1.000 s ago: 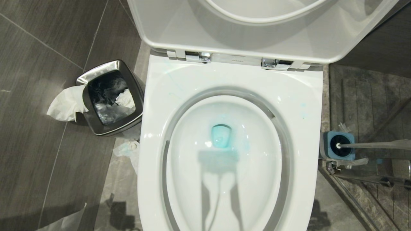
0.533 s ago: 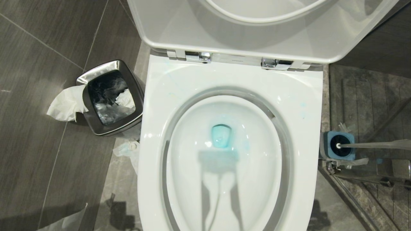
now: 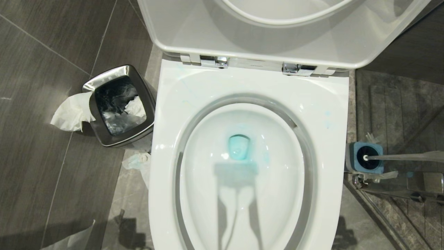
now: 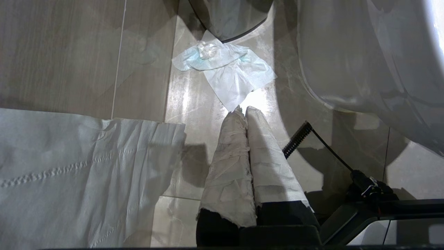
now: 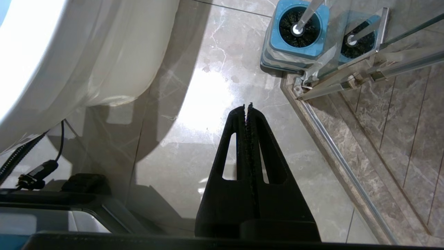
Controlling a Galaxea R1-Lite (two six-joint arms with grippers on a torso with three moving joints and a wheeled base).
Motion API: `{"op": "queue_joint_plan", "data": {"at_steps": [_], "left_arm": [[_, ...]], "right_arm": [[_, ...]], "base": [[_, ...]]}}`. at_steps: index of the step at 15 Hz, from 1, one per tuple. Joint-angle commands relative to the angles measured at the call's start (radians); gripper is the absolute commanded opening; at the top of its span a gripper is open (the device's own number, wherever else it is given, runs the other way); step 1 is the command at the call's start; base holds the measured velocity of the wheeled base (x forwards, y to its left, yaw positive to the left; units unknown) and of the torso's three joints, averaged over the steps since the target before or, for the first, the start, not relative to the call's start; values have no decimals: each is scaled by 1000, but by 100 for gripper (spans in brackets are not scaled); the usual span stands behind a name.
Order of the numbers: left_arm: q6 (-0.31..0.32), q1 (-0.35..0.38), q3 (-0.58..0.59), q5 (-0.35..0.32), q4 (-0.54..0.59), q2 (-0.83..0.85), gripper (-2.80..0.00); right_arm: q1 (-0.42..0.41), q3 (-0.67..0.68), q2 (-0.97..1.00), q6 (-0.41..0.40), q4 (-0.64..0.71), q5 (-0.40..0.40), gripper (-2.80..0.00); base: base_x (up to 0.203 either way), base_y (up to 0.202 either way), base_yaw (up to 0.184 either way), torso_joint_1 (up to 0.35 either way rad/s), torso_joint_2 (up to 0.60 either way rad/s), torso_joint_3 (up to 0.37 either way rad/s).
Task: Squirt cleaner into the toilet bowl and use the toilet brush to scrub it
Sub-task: Scrub the toilet bowl
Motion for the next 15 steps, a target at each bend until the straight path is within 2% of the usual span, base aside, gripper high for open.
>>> {"op": "queue_joint_plan", "data": {"at_steps": [1,8,12,15], "left_arm": [[0,0,0,0,0,1,-280],[0,0,0,0,0,1,-280],[-1,0,0,0,0,1,-280],[0,0,0,0,0,1,-280]], "right_arm": [[0,-5,5,0,11,1,-280],[0,-25,130,7,62,-11,-280],[0,-113,170,3,289,-32,-280],[-1,-136,213,0,321,-33,-280]], "base": [[0,0,0,0,0,0],[0,0,0,0,0,0],[0,0,0,0,0,0],[0,0,0,0,0,0]]}}
